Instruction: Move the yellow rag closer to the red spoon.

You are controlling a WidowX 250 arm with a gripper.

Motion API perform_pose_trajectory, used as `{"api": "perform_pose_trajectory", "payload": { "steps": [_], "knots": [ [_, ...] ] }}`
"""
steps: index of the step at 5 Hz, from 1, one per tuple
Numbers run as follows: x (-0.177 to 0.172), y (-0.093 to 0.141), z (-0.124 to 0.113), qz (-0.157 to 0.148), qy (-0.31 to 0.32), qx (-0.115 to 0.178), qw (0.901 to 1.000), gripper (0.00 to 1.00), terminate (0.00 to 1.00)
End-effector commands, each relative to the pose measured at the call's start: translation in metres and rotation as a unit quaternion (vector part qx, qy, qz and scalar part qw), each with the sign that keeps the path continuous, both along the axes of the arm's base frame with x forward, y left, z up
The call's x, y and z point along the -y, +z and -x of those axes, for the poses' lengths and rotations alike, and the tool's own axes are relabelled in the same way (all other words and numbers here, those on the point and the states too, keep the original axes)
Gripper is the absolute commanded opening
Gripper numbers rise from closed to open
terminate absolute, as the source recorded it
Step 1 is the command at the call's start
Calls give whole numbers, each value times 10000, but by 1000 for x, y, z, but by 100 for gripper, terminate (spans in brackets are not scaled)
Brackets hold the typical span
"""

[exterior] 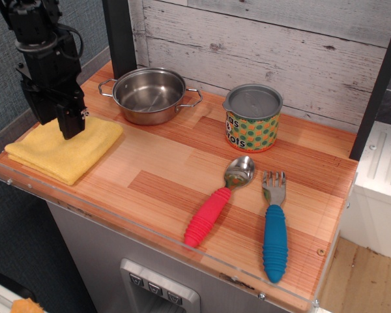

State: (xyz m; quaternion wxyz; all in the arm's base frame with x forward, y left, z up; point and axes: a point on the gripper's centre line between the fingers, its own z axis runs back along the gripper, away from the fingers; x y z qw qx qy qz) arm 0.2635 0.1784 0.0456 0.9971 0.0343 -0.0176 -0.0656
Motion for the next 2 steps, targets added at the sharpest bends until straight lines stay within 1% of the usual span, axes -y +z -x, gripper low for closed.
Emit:
{"api": "perform_pose_trajectory", "payload": {
  "steps": [1, 2],
  "knots": [
    [-24, -6, -3, -249, -53, 297, 9992, 0, 0],
    [-26, -13, -5, -172, -56, 287, 9994, 0, 0]
  ]
}}
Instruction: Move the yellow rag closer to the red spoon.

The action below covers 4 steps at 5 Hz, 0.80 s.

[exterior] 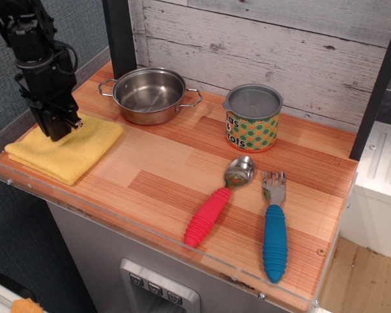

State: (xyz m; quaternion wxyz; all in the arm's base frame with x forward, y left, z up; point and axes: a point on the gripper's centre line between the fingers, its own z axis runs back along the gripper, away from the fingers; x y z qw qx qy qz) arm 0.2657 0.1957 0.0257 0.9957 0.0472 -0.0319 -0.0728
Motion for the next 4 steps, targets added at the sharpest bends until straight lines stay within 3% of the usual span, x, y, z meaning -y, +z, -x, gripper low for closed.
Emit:
{"api": "perform_pose_trajectory", "payload": {
  "steps": [1, 4],
  "knots": [
    [-9, -1, -2, 119, 63, 93, 9999, 0, 0],
    [20, 6, 3, 41, 36, 12, 10000, 0, 0]
  ]
}}
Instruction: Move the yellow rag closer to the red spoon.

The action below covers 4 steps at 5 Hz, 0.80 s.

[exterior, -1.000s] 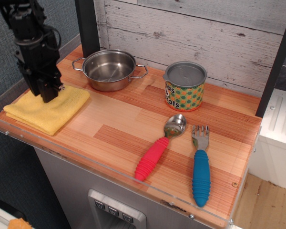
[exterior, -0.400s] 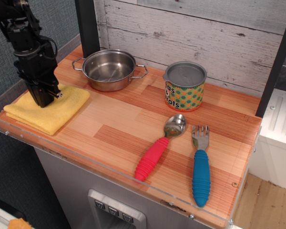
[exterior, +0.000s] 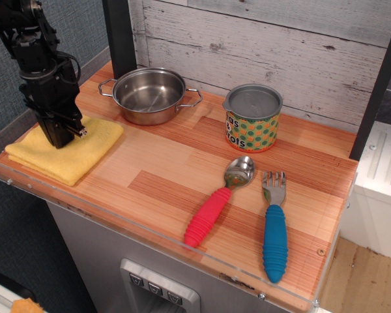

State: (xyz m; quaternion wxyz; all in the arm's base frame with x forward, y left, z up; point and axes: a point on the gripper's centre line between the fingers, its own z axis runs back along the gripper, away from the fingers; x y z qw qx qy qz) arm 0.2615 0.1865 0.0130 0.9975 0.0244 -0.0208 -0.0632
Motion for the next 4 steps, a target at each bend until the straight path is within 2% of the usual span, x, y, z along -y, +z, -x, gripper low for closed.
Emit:
{"api": "perform_pose_trajectory", "payload": {
  "steps": [1, 4],
  "knots": [
    [26, 24, -1, -157, 36, 178, 9997, 0, 0],
    [59, 17, 4, 54, 231, 214, 9995, 0, 0]
  ]
}}
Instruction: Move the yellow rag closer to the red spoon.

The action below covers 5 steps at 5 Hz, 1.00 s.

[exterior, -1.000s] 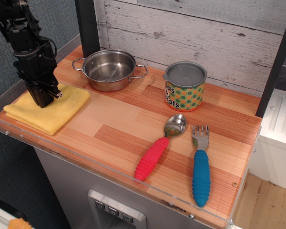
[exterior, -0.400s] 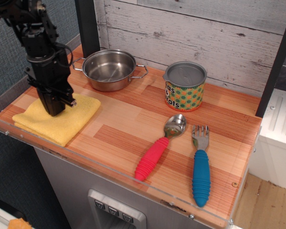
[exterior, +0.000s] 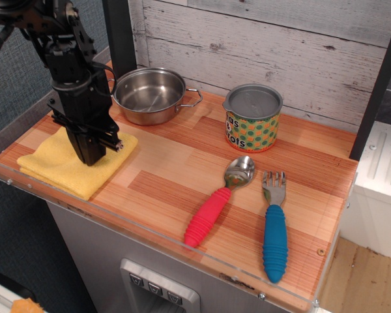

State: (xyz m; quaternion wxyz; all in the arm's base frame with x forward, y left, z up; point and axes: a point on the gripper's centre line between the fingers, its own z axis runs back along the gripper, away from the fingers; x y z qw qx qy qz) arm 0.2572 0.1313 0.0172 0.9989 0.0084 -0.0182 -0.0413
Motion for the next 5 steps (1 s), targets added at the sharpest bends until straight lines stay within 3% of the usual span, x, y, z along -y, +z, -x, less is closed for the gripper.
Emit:
{"api": "perform_pose_trajectory", "payload": {
  "steps": [1, 3, 5],
  "knots": [
    [4, 4, 3, -306, 39, 266, 9992, 0, 0],
    [15, 1, 1, -122, 38, 315, 9994, 0, 0],
    [40, 0, 0, -146, -230, 286, 9992, 0, 0]
  ]
}}
